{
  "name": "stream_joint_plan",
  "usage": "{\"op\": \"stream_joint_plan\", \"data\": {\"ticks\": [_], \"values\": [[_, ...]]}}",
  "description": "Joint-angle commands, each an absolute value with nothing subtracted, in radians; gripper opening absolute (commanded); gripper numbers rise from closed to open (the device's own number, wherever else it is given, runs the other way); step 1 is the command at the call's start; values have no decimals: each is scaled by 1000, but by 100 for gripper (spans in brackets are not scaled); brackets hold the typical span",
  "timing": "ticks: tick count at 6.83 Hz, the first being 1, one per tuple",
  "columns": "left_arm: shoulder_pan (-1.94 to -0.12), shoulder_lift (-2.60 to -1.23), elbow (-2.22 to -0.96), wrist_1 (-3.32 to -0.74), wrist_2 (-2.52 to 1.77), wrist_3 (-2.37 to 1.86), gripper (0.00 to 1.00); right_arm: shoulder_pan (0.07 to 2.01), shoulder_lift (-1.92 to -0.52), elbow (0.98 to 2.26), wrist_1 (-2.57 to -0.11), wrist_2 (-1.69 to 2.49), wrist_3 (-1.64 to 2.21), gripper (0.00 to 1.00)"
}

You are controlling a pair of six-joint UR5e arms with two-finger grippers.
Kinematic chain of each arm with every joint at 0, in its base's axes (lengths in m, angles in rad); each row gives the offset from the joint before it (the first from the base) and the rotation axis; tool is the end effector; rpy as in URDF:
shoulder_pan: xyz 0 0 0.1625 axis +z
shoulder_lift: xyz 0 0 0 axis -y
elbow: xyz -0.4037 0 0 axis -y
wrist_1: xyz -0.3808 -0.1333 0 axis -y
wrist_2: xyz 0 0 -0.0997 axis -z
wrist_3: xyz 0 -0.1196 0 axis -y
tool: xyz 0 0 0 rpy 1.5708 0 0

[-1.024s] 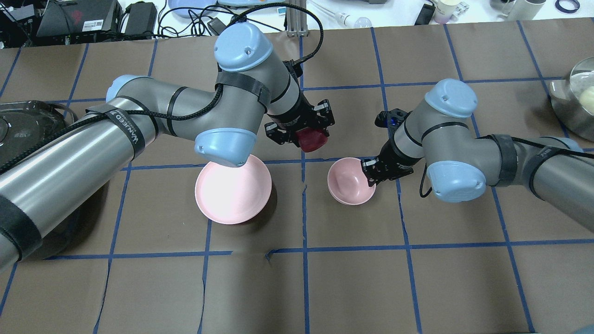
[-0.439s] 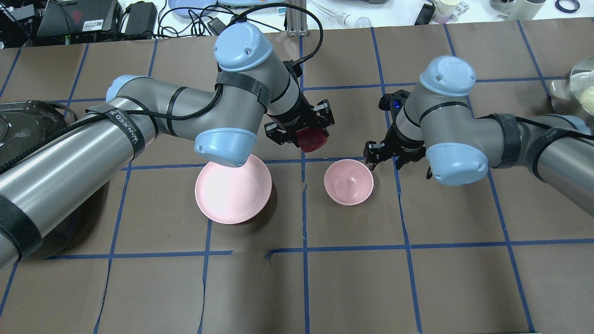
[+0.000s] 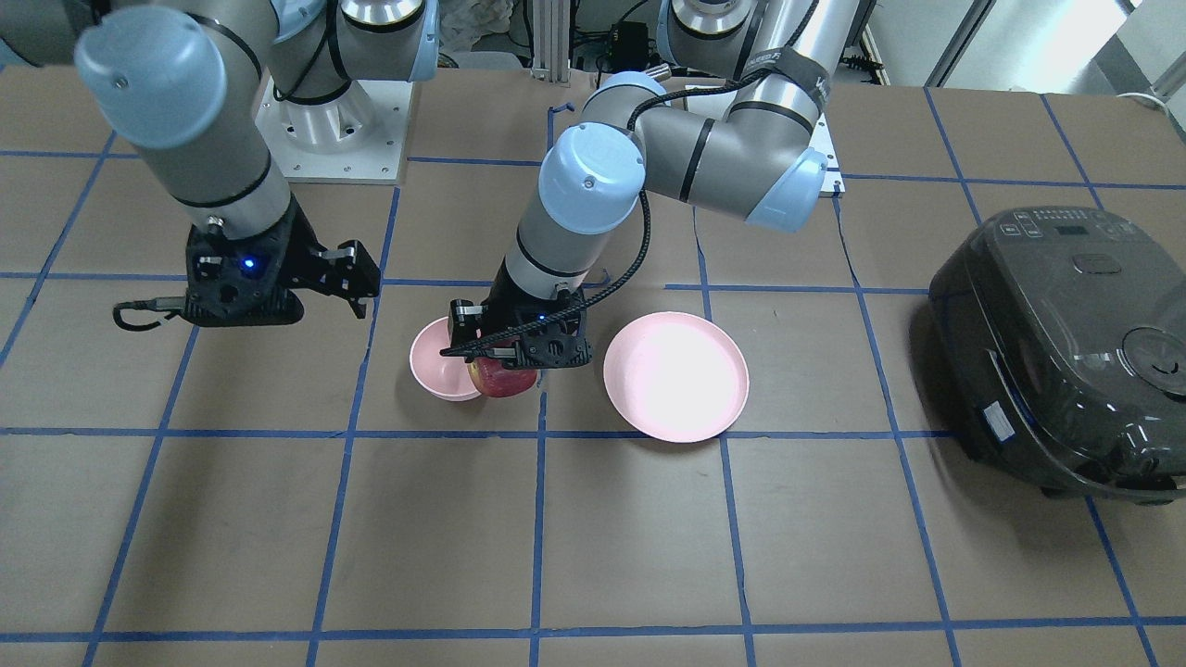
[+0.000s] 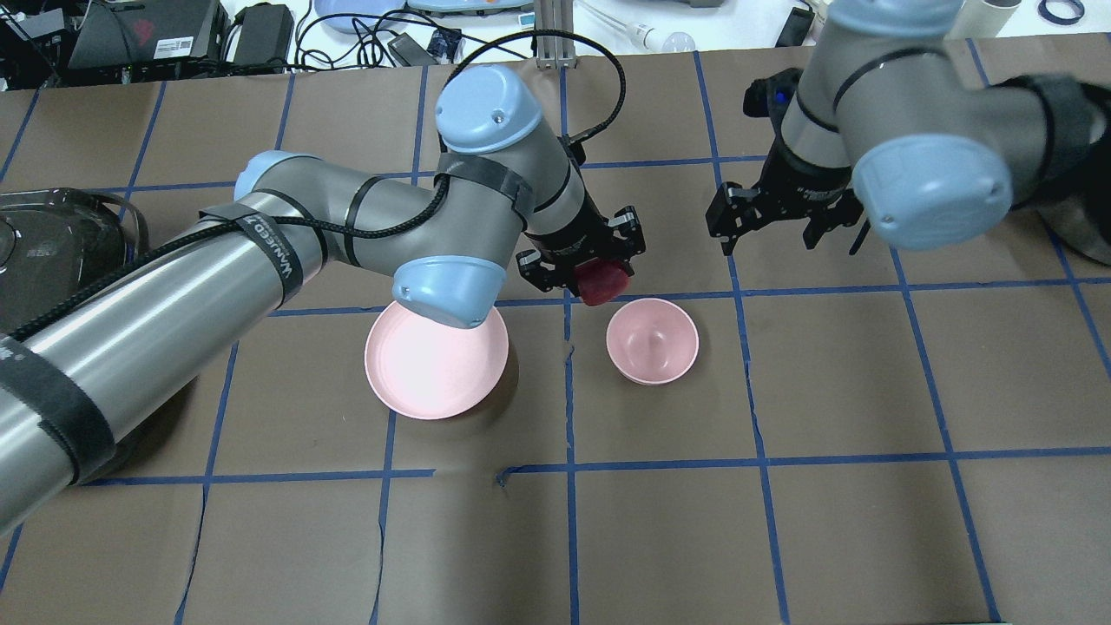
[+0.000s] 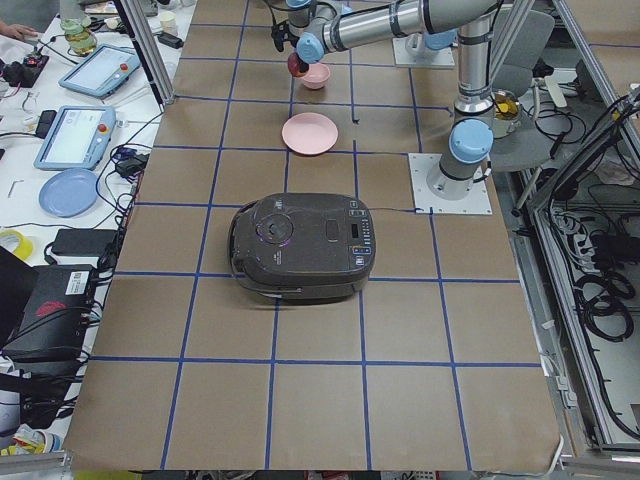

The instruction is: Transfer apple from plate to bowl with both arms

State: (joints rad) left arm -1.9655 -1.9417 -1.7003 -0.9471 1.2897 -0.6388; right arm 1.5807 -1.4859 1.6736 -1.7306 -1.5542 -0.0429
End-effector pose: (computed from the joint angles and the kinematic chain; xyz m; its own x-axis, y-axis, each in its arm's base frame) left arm -0.3819 -0.4839 0.2543 -0.9290 -0.2243 0.2943 -0.2146 0.9745 0.0654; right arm 0.1403 -0.5033 0.3714 -0.9985 -0.0523 -0.0178 -0.0528 0.9982 0.0272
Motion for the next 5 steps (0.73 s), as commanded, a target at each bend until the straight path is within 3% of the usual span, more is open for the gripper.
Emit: {"op": "stream_joint_plan", "data": {"ticks": [1,4,5], "values": [[-2043,-1989,-1701,-945,1322,-687,4,1582,-1499,1412,-1464,-1565,-43,100],[-2078,-2022,-1701,-895,1310,-692,8,1586,-1505,1376,-1496,-1553,-40,100],[-2085,-2042,-1701,-870,1310,-683,23,1621,-1503,1377,-1518,-1566,3,100]]}}
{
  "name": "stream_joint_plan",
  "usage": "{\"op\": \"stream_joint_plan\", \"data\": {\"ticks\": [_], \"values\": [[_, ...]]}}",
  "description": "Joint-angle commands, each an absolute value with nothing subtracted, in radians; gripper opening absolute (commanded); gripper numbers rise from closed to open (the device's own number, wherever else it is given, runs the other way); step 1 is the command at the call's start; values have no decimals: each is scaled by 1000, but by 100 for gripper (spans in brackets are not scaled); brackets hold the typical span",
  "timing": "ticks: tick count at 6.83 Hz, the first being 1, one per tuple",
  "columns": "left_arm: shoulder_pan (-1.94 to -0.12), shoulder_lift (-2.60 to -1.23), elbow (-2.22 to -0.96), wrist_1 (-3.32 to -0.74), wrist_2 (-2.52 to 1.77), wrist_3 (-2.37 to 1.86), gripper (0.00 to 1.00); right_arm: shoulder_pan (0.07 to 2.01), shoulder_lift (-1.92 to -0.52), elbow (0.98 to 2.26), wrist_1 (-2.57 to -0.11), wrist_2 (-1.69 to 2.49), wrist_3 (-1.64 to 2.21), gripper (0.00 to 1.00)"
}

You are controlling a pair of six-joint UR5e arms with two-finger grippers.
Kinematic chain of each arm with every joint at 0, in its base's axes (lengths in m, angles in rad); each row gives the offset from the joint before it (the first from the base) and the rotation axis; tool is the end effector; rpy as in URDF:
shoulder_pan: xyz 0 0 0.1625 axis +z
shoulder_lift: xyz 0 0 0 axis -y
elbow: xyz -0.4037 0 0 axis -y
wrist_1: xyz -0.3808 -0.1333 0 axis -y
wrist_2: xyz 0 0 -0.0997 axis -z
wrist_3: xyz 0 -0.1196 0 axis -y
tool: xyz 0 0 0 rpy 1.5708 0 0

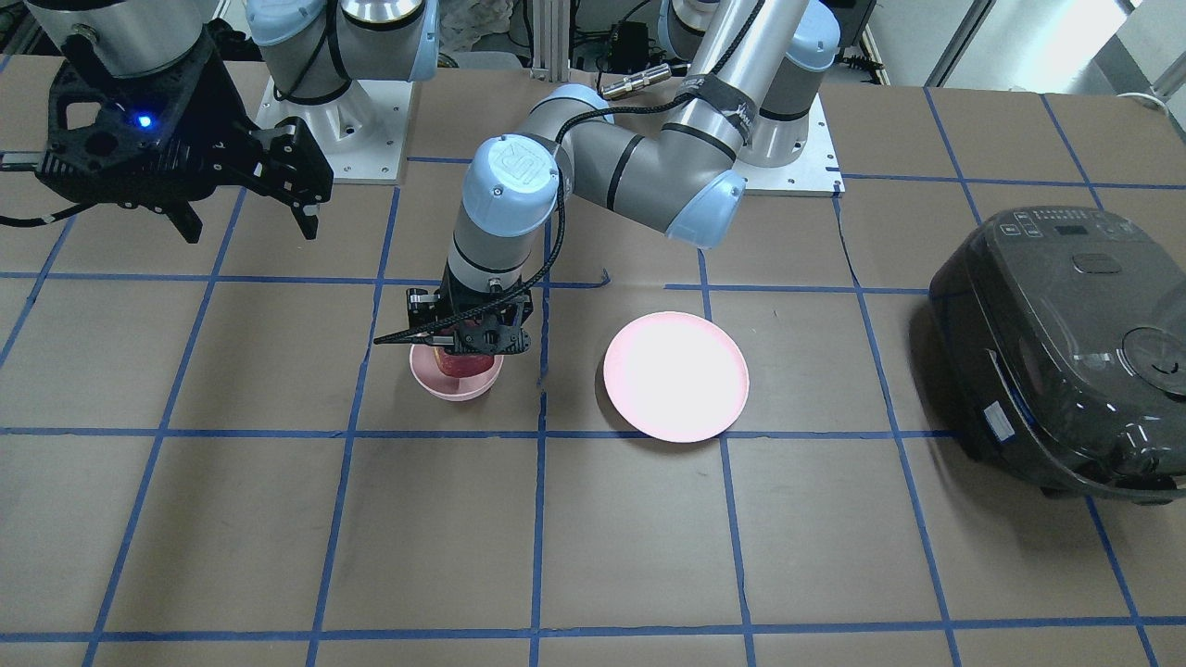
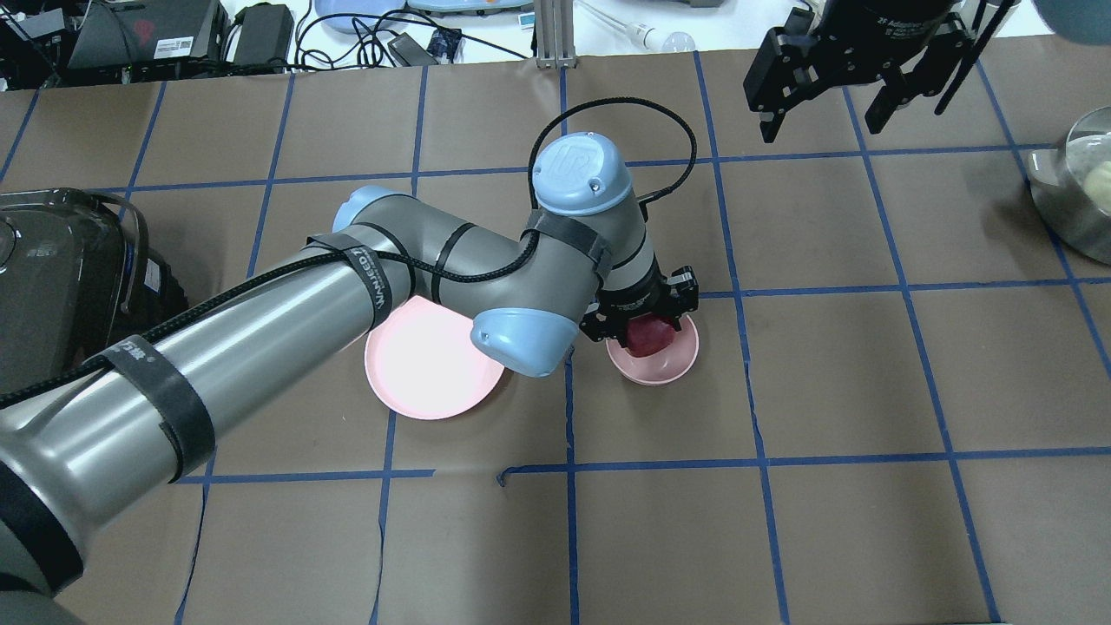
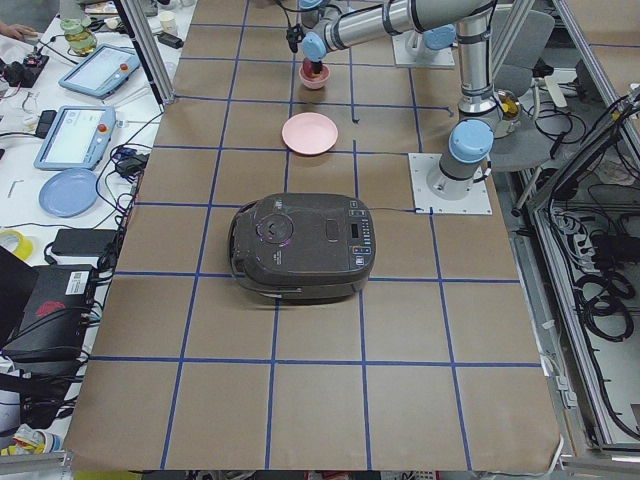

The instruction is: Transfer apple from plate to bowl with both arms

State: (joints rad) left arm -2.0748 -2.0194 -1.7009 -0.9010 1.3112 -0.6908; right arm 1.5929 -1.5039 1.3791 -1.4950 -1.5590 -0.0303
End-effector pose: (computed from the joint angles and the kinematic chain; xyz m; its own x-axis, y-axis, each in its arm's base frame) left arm -0.4351 -0.4494 0.2119 -0.9500 -0.1801 0.2550 -0.1614 0.9825 0.0928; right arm 0.1460 -0.5072 0.4981 -0.9985 -0.0529 -0.0103 -0.0524 0.9974 -0.0493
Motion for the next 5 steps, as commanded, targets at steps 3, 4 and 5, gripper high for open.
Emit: {"op": "stream_joint_plan", "data": {"ticks": [3,4,5], "values": [[-2085,-2030,-1701,-842,1319,-660,100,1637,-1499,1374,-1522,-1563,71,100],[-2074,-2010,-1698,-841,1321,-628,100,1637,-1497,1374,-1522,-1563,71,100],[-2062,-1988,-1692,-847,1325,-538,100,1637,-1499,1374,-1520,-1563,71,100]]}}
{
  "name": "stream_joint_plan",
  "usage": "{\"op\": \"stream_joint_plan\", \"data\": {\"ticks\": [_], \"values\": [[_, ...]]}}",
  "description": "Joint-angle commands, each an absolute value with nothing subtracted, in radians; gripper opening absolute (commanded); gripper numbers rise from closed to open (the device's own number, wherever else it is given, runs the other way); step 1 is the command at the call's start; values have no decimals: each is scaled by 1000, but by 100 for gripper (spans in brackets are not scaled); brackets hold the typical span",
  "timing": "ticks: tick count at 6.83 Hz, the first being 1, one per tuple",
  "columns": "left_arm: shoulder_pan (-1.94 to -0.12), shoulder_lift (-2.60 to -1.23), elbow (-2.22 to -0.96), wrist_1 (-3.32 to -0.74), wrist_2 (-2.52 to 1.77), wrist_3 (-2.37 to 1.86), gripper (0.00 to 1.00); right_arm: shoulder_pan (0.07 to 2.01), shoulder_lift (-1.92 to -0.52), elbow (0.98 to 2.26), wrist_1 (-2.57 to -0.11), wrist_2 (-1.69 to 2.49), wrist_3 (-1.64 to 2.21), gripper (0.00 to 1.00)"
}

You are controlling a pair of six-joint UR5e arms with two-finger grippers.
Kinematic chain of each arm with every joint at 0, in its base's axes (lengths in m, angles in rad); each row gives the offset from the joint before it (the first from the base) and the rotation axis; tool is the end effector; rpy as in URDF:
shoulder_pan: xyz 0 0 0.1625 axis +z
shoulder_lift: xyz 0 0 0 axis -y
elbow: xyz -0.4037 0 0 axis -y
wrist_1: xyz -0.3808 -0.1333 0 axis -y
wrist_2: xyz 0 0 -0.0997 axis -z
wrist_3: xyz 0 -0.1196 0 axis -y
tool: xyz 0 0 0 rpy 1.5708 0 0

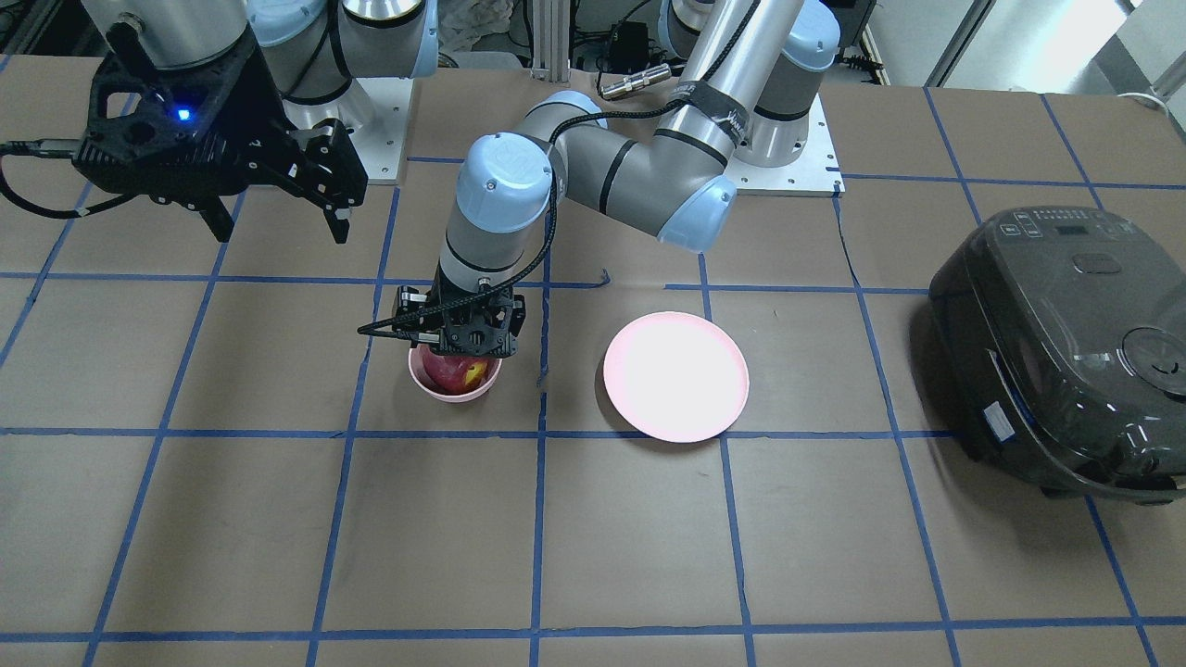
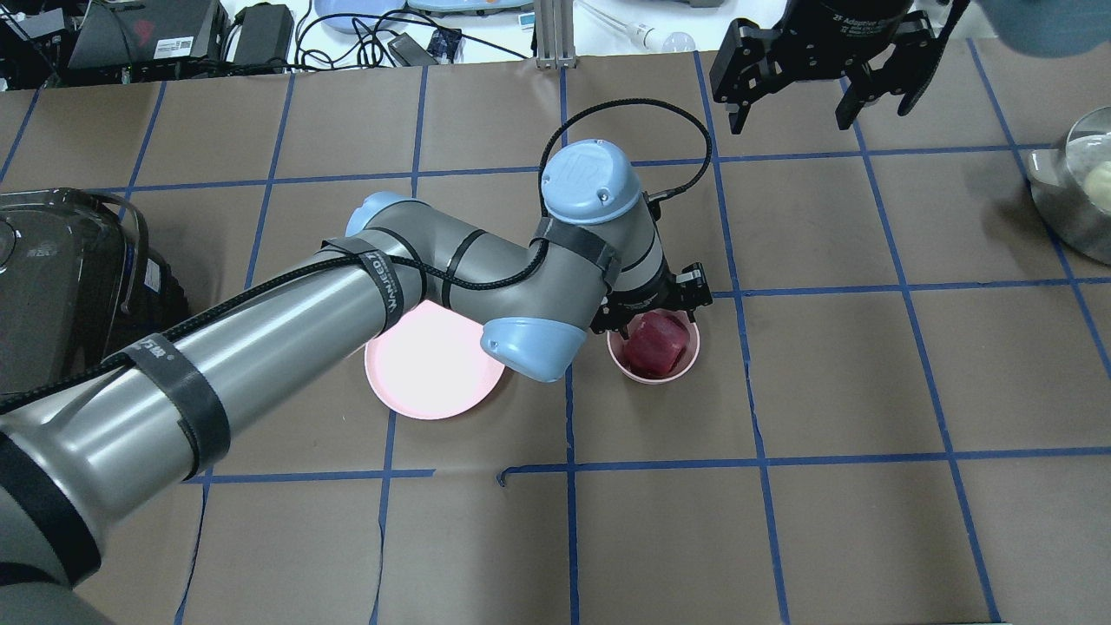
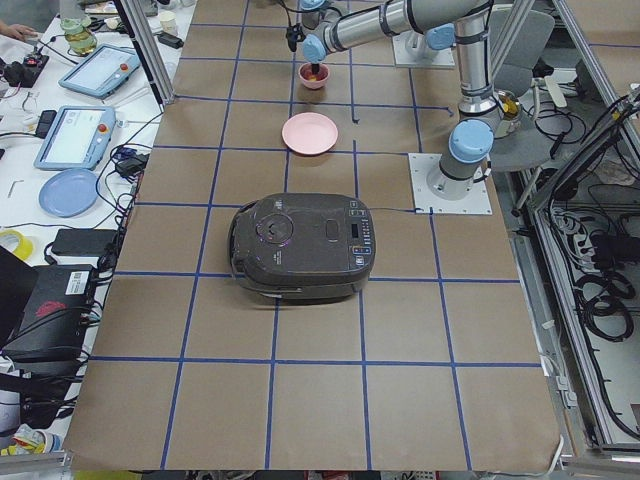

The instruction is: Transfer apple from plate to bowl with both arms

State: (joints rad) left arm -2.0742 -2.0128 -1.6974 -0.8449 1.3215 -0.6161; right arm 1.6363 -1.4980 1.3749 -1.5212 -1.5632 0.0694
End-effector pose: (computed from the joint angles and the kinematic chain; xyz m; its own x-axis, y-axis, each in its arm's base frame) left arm -0.4370 -0.4560 0.2235 -0.9529 -0.0908 0.2894 -0.0909 0.9958 0.0130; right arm 0.1677 -0.5056 0.4999 -0.9999 0.0032 -0.0126 0.0041 0.9973 -0.0727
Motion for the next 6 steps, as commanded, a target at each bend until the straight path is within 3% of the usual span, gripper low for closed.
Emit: {"op": "stream_joint_plan", "data": {"ticks": [1,6], "values": [[-2013,-1942,-1700,-870,1315,-507,100,1637,-1499,1376,-1522,-1563,71,100],[-1653,-1628,-1657,-1326,1338,-8,100,1637,-1497,1376,-1522,-1560,69,100]]}}
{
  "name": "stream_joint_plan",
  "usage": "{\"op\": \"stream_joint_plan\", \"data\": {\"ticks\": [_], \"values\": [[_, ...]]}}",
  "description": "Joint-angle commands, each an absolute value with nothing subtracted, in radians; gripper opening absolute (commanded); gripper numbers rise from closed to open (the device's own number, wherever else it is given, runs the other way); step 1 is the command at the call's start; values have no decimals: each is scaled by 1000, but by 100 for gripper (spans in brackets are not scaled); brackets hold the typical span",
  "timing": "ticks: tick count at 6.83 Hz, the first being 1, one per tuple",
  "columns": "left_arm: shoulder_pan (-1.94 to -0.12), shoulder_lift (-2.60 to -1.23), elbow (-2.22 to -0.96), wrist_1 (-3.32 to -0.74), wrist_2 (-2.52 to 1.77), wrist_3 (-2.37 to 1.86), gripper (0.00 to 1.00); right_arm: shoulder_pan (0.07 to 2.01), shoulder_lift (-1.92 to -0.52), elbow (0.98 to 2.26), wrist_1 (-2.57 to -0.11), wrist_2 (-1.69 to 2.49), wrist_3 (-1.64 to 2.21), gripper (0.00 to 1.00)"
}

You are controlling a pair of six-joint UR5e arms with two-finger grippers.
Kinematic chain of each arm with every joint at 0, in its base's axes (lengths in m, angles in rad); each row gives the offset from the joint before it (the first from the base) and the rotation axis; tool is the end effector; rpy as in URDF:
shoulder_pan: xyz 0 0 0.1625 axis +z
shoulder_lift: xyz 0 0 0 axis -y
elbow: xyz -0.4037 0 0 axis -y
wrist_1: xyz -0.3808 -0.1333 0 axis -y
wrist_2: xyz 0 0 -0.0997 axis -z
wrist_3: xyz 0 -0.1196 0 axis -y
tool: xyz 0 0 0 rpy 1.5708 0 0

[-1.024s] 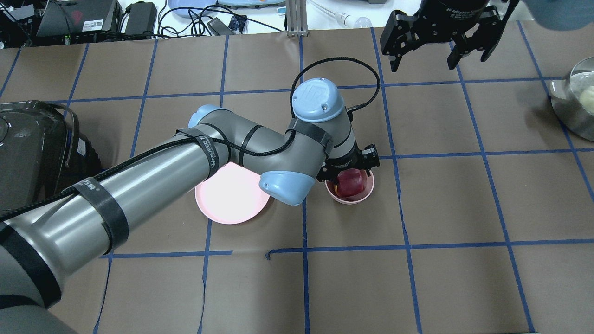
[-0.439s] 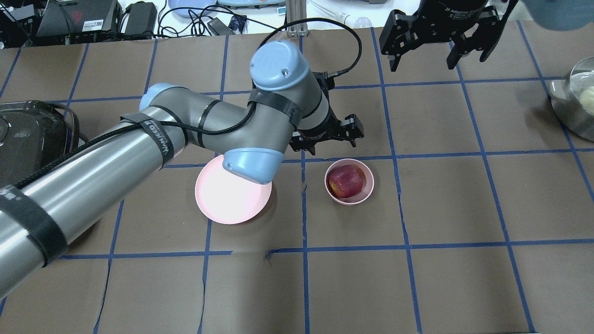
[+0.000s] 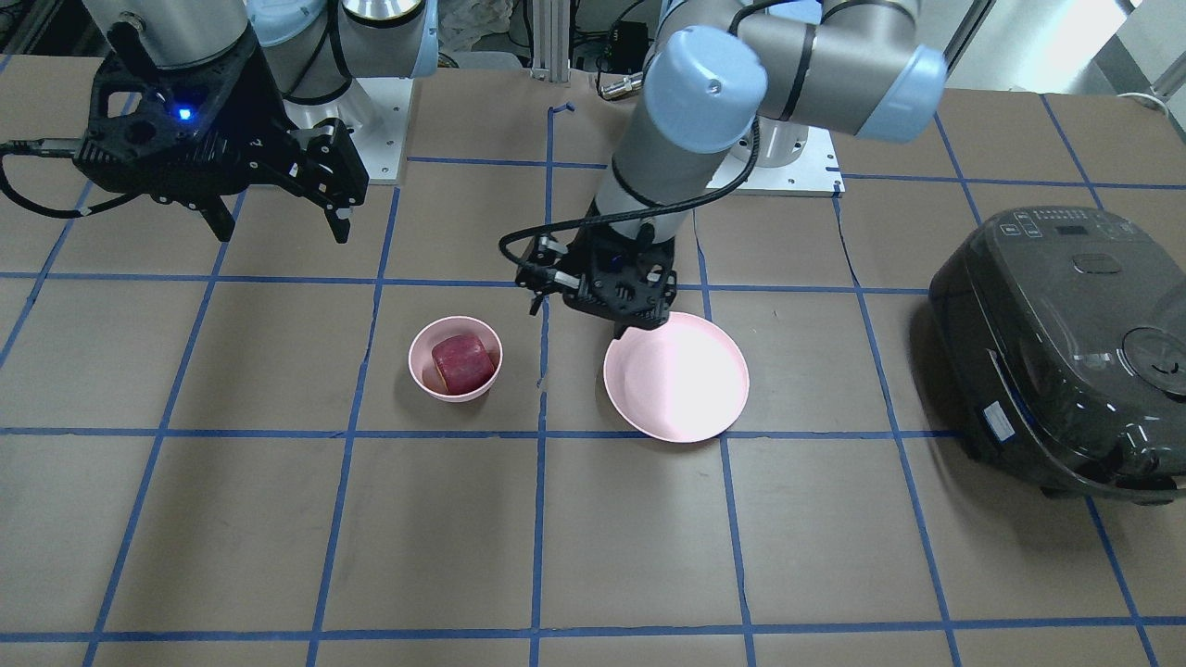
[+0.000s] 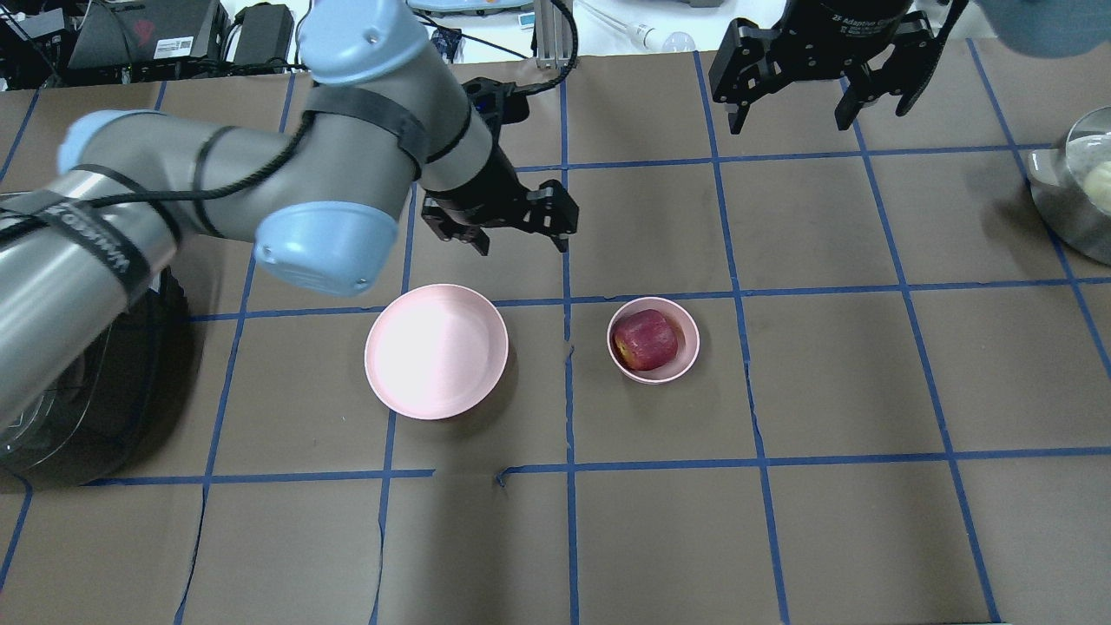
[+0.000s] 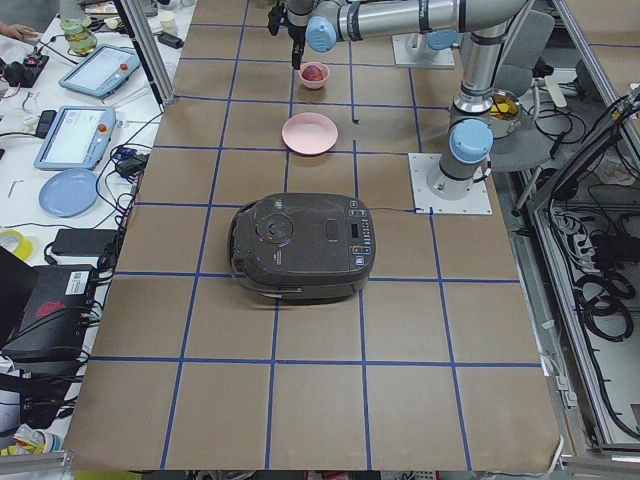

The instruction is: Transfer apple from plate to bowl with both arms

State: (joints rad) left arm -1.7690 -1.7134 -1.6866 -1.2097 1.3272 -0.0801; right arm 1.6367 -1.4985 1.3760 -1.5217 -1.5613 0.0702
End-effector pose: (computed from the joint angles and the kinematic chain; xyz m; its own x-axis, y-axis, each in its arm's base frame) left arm -0.2646 -0.4942 0.3596 -0.9592 0.1366 0.2474 0.1195 0.9894 -0.0830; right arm 0.1681 -0.5053 0.4997 -0.9999 0.0034 -0.0146 0.0045 0.9974 -0.0725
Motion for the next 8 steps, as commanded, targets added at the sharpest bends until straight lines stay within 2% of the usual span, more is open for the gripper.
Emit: {"op": "stream_joint_plan", "data": {"ticks": [1,2,8], "values": [[-1553,-1593,-1572,-1482,1420,24,100,1637,-1499,1377,-1520,-1560,69,100],[-1522,-1580,-1548,-1526,1568,43,100,1637,-1500,1376,-1522,-1562,69,100],[-1545,-1572,-1542,-1531,1556,-17,100,1638,-1503,1378,-1517,-1562,69,100]]}}
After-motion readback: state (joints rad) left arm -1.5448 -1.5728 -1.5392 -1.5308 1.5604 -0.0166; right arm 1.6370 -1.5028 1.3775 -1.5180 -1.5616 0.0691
